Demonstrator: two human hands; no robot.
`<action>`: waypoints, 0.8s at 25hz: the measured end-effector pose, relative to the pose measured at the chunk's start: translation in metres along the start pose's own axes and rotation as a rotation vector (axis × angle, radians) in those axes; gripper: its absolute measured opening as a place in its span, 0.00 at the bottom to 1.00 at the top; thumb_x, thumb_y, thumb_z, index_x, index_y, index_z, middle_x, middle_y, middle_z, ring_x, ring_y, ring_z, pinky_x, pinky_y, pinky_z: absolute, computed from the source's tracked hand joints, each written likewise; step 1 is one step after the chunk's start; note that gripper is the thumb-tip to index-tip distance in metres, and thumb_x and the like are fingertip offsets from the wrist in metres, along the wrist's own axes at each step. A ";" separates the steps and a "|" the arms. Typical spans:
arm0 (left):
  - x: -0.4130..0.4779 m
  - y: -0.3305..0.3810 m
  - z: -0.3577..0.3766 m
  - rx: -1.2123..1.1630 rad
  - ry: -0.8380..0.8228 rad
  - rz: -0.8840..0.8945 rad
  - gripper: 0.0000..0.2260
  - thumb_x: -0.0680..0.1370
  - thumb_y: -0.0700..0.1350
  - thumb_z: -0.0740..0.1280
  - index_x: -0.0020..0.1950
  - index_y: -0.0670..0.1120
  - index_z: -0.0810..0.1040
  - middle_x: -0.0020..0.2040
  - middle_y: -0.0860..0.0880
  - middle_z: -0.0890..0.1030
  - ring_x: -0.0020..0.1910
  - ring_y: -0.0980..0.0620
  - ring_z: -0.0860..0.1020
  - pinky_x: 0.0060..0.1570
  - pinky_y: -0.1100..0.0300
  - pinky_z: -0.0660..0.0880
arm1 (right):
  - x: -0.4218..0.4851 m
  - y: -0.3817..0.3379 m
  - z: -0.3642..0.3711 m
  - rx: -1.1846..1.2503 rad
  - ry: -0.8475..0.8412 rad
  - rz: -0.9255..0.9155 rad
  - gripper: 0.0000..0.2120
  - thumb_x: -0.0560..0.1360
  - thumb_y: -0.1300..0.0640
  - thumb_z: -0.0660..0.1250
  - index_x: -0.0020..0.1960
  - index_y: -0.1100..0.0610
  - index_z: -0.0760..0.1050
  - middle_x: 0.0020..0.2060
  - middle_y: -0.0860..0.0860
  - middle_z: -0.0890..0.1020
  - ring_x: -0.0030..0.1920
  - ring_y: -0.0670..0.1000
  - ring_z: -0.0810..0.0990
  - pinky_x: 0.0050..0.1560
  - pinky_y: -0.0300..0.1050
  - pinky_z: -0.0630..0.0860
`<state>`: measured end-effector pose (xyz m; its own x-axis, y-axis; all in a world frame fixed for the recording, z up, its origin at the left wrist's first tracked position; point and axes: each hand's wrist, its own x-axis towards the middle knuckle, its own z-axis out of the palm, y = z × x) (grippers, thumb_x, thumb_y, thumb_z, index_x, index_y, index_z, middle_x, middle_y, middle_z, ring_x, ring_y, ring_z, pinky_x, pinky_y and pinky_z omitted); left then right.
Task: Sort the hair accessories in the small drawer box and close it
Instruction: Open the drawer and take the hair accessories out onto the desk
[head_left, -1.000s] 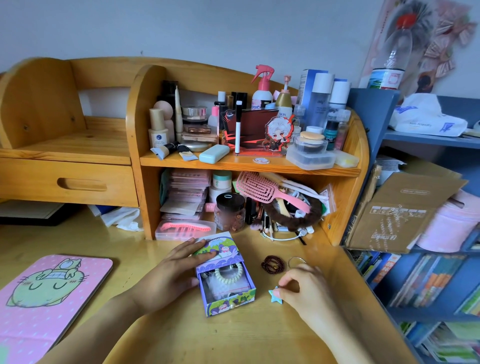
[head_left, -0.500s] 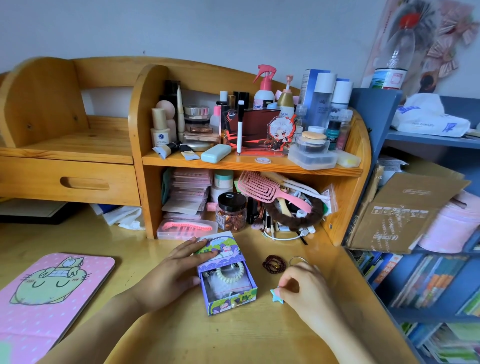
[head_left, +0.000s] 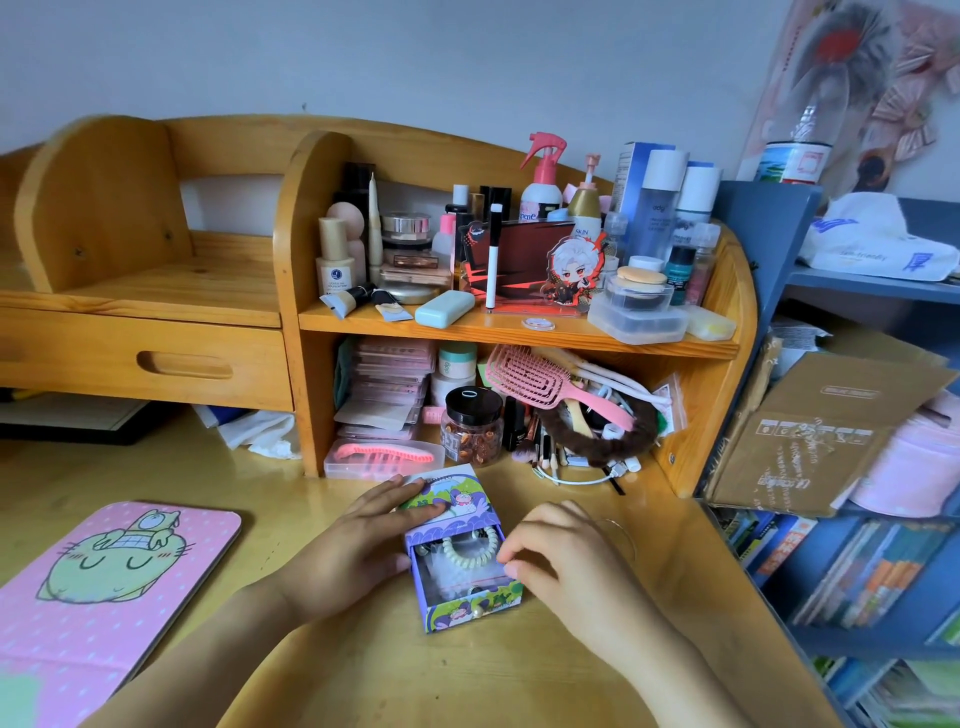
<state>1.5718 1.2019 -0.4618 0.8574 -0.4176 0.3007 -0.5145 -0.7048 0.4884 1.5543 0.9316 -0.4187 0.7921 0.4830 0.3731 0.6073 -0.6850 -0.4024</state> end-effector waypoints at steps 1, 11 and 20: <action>0.000 0.000 0.000 0.003 0.002 0.002 0.28 0.75 0.45 0.67 0.69 0.67 0.60 0.74 0.59 0.56 0.74 0.60 0.47 0.71 0.60 0.49 | 0.004 -0.004 0.001 -0.007 -0.034 -0.032 0.02 0.72 0.51 0.68 0.45 0.47 0.78 0.42 0.41 0.75 0.48 0.44 0.69 0.51 0.43 0.70; 0.000 0.000 0.000 -0.007 0.005 -0.008 0.28 0.75 0.46 0.67 0.68 0.67 0.61 0.74 0.60 0.56 0.74 0.61 0.47 0.71 0.60 0.49 | 0.023 -0.014 0.009 0.026 -0.268 -0.066 0.05 0.73 0.54 0.66 0.45 0.47 0.80 0.40 0.42 0.81 0.45 0.43 0.71 0.50 0.44 0.72; 0.000 0.002 0.000 -0.002 0.003 -0.014 0.28 0.76 0.45 0.67 0.68 0.67 0.61 0.74 0.59 0.56 0.74 0.62 0.47 0.71 0.61 0.49 | 0.037 -0.022 -0.004 -0.061 -0.427 -0.028 0.02 0.71 0.55 0.68 0.42 0.51 0.80 0.40 0.46 0.83 0.41 0.44 0.79 0.43 0.47 0.78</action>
<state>1.5707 1.2005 -0.4605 0.8646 -0.4059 0.2961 -0.5024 -0.7095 0.4943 1.5702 0.9622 -0.3929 0.7373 0.6756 -0.0018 0.6344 -0.6933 -0.3418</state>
